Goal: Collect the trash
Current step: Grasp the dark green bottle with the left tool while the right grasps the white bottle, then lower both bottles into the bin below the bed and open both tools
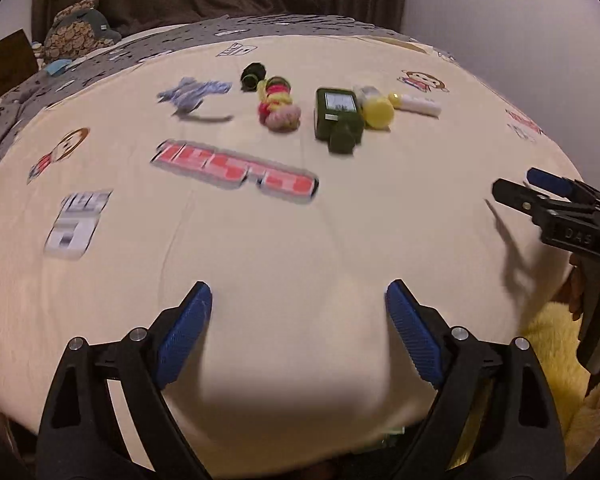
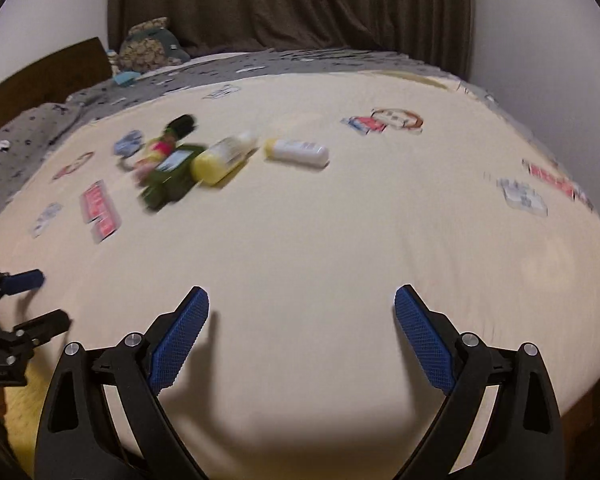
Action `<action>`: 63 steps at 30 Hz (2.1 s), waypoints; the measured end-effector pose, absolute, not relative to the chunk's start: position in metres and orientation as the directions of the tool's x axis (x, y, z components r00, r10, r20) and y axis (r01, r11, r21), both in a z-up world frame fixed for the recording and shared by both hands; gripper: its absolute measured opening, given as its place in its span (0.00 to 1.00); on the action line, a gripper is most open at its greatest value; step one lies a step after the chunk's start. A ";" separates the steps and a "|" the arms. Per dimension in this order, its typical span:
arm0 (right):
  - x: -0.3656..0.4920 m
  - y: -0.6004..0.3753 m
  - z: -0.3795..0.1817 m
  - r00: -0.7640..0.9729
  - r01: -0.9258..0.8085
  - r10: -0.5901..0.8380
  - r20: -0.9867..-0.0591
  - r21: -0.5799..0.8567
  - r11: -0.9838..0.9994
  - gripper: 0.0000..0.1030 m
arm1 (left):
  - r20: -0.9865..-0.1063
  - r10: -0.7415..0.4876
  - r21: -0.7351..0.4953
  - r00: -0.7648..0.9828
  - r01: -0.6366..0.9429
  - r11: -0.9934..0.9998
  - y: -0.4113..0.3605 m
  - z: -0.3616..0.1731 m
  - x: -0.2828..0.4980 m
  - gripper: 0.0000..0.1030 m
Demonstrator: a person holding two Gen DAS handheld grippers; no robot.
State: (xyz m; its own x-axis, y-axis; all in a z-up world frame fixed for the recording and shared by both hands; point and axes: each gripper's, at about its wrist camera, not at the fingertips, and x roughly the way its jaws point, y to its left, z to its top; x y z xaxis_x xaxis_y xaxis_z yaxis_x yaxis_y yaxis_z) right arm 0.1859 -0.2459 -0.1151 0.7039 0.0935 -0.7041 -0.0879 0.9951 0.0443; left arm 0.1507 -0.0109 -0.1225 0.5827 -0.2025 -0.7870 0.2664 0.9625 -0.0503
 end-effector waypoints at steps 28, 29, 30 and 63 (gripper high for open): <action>0.334 -0.217 -0.124 0.605 -0.219 0.121 -0.787 -0.018 0.976 0.53 | -0.803 -0.251 -0.107 0.540 0.283 0.953 -0.077 -0.120 0.297 0.52; 0.334 -0.216 -0.124 0.603 -0.220 0.124 -0.788 -0.015 0.975 0.48 | -0.806 -0.249 -0.104 0.537 0.285 0.953 -0.079 -0.121 0.300 0.46; 0.333 -0.217 -0.125 0.598 -0.226 0.132 -0.790 -0.009 0.974 0.43 | -0.809 -0.245 -0.099 0.534 0.287 0.953 -0.080 -0.121 0.303 0.40; 0.075 -0.227 -0.115 0.615 -0.346 0.374 -0.694 0.189 0.919 0.20 | -0.727 -0.294 -0.049 0.621 0.381 0.923 -0.047 -0.100 0.068 0.39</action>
